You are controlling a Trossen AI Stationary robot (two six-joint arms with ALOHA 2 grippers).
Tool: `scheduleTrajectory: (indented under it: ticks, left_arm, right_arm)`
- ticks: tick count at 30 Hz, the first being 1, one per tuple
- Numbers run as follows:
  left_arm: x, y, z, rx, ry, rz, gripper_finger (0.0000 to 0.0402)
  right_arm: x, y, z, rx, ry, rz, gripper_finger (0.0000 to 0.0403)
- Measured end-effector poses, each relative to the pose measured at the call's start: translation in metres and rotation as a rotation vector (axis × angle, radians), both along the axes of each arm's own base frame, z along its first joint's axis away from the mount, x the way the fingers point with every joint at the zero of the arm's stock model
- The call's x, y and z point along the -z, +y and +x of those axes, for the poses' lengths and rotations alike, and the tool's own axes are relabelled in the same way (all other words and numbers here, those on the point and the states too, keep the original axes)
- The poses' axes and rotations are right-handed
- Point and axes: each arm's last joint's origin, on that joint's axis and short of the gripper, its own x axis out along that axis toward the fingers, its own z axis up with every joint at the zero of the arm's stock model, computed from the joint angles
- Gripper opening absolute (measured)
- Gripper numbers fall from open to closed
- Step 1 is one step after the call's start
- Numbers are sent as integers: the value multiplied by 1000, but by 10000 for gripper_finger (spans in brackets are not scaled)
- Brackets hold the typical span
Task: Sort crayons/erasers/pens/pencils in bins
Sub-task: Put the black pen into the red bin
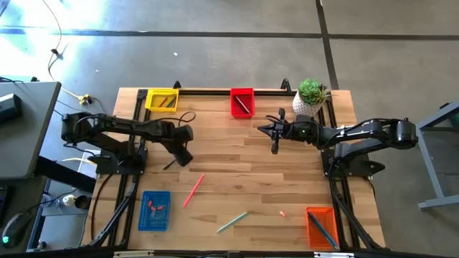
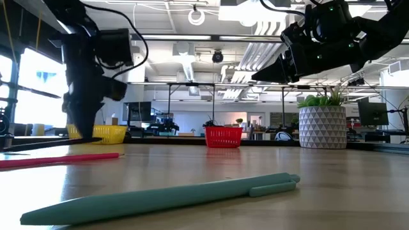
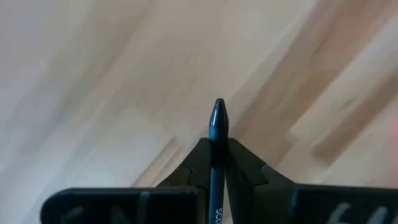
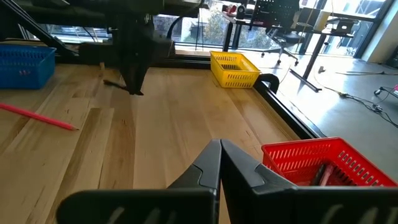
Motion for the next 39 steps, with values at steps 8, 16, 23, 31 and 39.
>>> scheduleTrajectory:
  ticks: [8,16,23,31,39]
  left_arm:
    - [-28,10,33,13,-454,122,9]
    - [-50,27,72,105,-907,349,9]
    - [-47,50,95,124,-1253,384,8]
    - [-40,66,106,124,-1442,413,8]
    - [-44,67,113,186,-1471,432,8]
  right_arm:
    - [0,0,0,0,-1,2,0]
    - [-5,0,1,6,-72,53,0]
    - [-13,0,3,3,-168,220,17]
    - [-21,5,28,-68,-190,384,133]
    - [-20,0,67,-18,-166,386,206]
